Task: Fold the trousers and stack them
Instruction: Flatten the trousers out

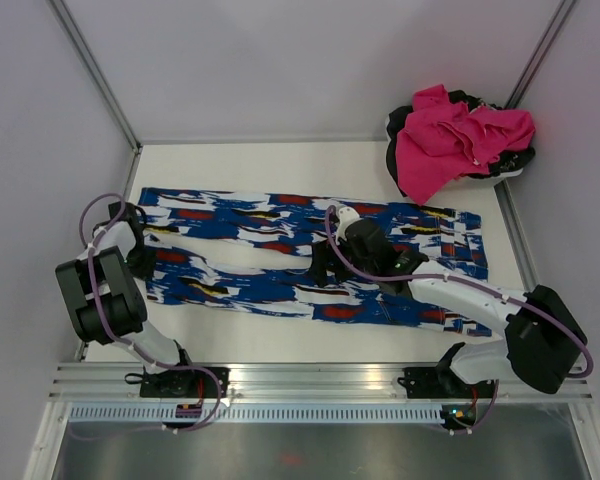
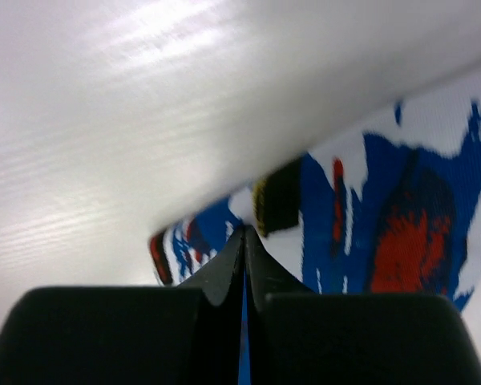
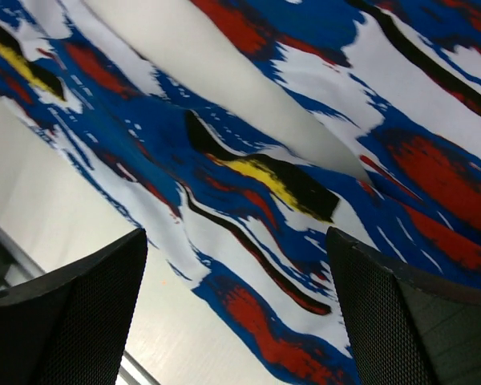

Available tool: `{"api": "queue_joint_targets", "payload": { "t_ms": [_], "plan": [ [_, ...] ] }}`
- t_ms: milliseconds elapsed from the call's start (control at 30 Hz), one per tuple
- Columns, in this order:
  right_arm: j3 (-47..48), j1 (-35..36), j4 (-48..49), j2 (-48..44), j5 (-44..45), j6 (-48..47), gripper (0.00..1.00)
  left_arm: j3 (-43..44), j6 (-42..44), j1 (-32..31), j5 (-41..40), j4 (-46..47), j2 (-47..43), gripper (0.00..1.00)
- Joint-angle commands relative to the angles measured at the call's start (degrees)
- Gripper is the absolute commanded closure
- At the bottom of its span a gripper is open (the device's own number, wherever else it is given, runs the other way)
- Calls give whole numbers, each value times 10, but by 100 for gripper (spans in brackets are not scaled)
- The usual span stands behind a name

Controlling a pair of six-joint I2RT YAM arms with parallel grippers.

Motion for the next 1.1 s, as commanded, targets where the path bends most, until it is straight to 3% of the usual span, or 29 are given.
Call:
{"api": "queue_joint_targets", "payload": {
  "t_ms": [0,267,333,467,567,600,633,700,967,1067],
  "plan": [
    [-28,-2,24,-45,92,27,2,41,-6,41,-70,-18,5,98],
    [-31,-6,-113,-72,278,112,2,51,-5,72,-90,-30,41,98],
    [-24,-11,-152,-76,280,127,2,48,7,71,-56,-19,44,98],
    [-42,-13,-173,-106,250,156,2,19,68,70,29,40,-37,95],
    [-75,-14,-185,-125,237,189,2,6,111,69,83,55,-87,54],
    [-94,-15,-188,-129,235,195,2,5,119,69,95,53,-109,18],
    [-101,-17,-189,-132,233,202,2,4,120,68,98,47,-116,8],
    [-115,-19,-189,-140,227,205,2,-2,115,68,98,34,-134,3],
    [-80,-28,-189,-119,215,168,2,-94,49,67,63,55,-142,2],
    [-56,-29,-203,-88,210,155,2,-119,33,67,84,88,-123,2]
  ]
}}
